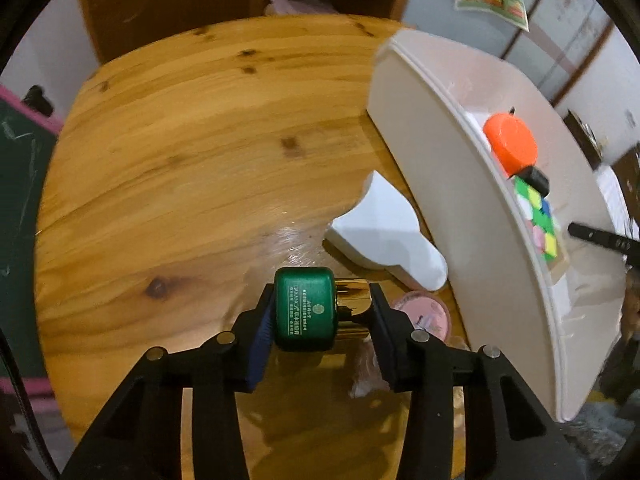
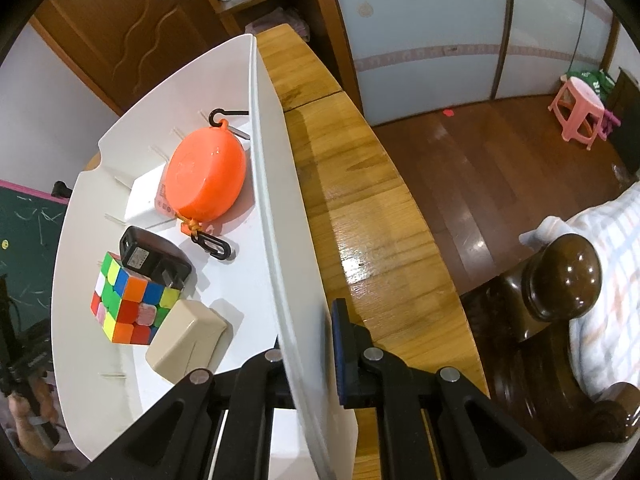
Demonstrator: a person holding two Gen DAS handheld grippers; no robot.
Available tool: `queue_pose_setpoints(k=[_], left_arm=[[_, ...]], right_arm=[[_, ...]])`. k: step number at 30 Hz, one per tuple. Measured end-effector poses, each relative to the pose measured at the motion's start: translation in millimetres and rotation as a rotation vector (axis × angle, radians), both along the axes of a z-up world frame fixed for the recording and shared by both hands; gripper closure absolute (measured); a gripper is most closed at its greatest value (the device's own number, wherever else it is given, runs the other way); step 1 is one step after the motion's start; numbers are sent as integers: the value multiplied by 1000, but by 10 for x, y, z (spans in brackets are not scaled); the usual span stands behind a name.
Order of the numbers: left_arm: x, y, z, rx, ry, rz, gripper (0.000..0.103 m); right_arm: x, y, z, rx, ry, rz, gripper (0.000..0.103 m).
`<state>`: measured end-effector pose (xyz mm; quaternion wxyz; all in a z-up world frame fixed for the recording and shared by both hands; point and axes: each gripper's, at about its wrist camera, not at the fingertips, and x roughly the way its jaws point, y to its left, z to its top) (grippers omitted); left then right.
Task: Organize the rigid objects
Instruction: 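Grasp the green jar with gold lid with the left tool, then carry the green jar into the bin and open the left tool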
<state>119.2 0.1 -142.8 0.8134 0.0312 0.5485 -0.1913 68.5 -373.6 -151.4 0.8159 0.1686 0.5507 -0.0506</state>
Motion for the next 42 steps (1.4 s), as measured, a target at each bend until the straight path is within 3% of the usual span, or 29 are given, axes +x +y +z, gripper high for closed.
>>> queue_pose_setpoints(k=[7, 12, 18, 24, 31, 42], left_arm=[[-247, -73, 545, -22, -87, 4, 56], [-415, -302, 866, -55, -155, -59, 56], [-486, -664, 1085, -73, -181, -137, 56], [-478, -974, 1108, -77, -156, -167, 56], [-275, -1262, 1040, -25, -139, -143, 56], [322, -1540, 584, 62, -54, -55, 56]], right_arm=[[-37, 13, 113, -10, -23, 10, 95], [-107, 69, 262, -84, -63, 39, 97], [-182, 75, 296, -75, -91, 34, 97], [-220, 79, 310, -52, -114, 39, 98], [-226, 19, 298, -13, -125, 29, 98], [-247, 0, 291, 10, -131, 30, 97]])
